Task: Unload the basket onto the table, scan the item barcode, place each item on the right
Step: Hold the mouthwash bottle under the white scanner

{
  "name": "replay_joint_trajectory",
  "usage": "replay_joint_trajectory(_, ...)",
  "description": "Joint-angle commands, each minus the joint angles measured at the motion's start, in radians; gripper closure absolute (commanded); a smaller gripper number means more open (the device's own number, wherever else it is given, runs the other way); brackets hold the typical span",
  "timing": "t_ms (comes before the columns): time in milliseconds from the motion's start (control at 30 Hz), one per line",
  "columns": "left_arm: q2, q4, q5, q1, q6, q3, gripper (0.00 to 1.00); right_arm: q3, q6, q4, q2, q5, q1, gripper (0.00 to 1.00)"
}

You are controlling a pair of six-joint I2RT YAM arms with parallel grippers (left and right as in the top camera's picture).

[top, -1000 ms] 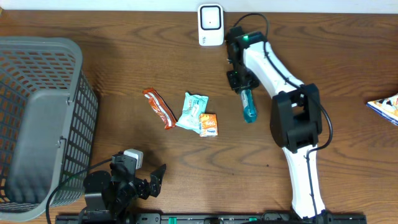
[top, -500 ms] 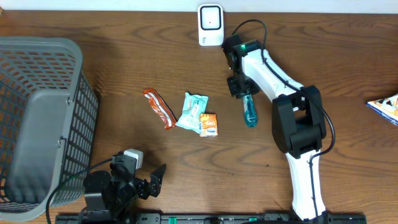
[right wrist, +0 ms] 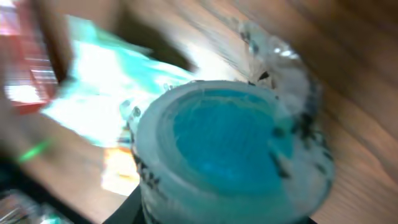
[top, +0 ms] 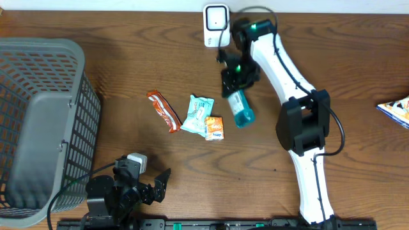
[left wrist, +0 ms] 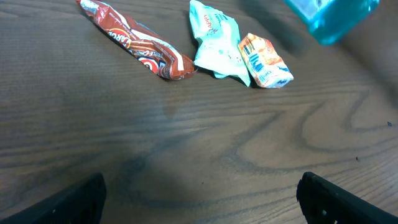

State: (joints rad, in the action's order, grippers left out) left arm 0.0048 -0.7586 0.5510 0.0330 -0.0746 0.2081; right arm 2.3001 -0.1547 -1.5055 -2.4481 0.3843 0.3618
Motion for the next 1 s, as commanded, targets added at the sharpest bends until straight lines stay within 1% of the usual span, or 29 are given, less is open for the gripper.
replay_joint_trajectory(0, -0.001, -0.004, 0.003, 0.007, 0.002, 0.004, 0.02, 0.045, -0.071, -0.023, 0.065, 0.194, -0.002, 0.99)
replay_joint_trajectory(33, -0.001, -0.004, 0.002, 0.007, 0.002, 0.004, 0.02, 0.045, -0.074, -0.025, 0.073, 0.214, -0.002, 0.99)
replay_joint_trajectory(267, -0.001, -0.004, 0.002, 0.007, 0.002, 0.004, 0.02, 0.045, -0.243, -0.091, 0.159, 0.521, -0.019, 0.99)
replay_joint_trajectory(333, -0.001, -0.004, 0.002, 0.007, 0.002, 0.004, 0.02, 0.045, -0.269, -0.118, 0.175, 0.565, -0.026, 0.99)
replay_joint_trajectory(500, -0.001, -0.004, 0.003, 0.007, 0.002, 0.004, 0.02, 0.045, -0.28, -0.193, 0.22, 0.569, -0.027, 0.99)
replay_joint_trajectory(667, -0.001, -0.004, 0.002, 0.007, 0.002, 0.004, 0.02, 0.045, -0.319, -0.146, 0.265, 0.545, -0.026, 0.99)
replay_joint_trajectory(767, -0.001, -0.004, 0.002, 0.007, 0.002, 0.004, 0.02, 0.045, -0.31, -0.048, 0.27, 0.458, -0.016, 0.99)
replay_joint_trajectory(833, -0.001, -0.004, 0.002, 0.007, 0.002, 0.004, 0.02, 0.041, -0.229, 0.059, 0.266, 0.311, 0.006, 0.99)
replay_joint_trajectory(867, -0.001, -0.004, 0.002, 0.007, 0.002, 0.004, 0.02, 0.041, -0.199, 0.097, 0.266, 0.233, 0.017, 0.99)
replay_joint_trajectory(900, -0.001, -0.004, 0.002, 0.007, 0.002, 0.004, 0.02, 0.041, -0.173, 0.159, 0.266, 0.082, 0.035, 0.99)
replay_joint_trajectory(967, -0.001, -0.004, 0.002, 0.007, 0.002, 0.004, 0.02, 0.041, -0.114, 0.249, 0.264, -0.146, 0.062, 0.99)
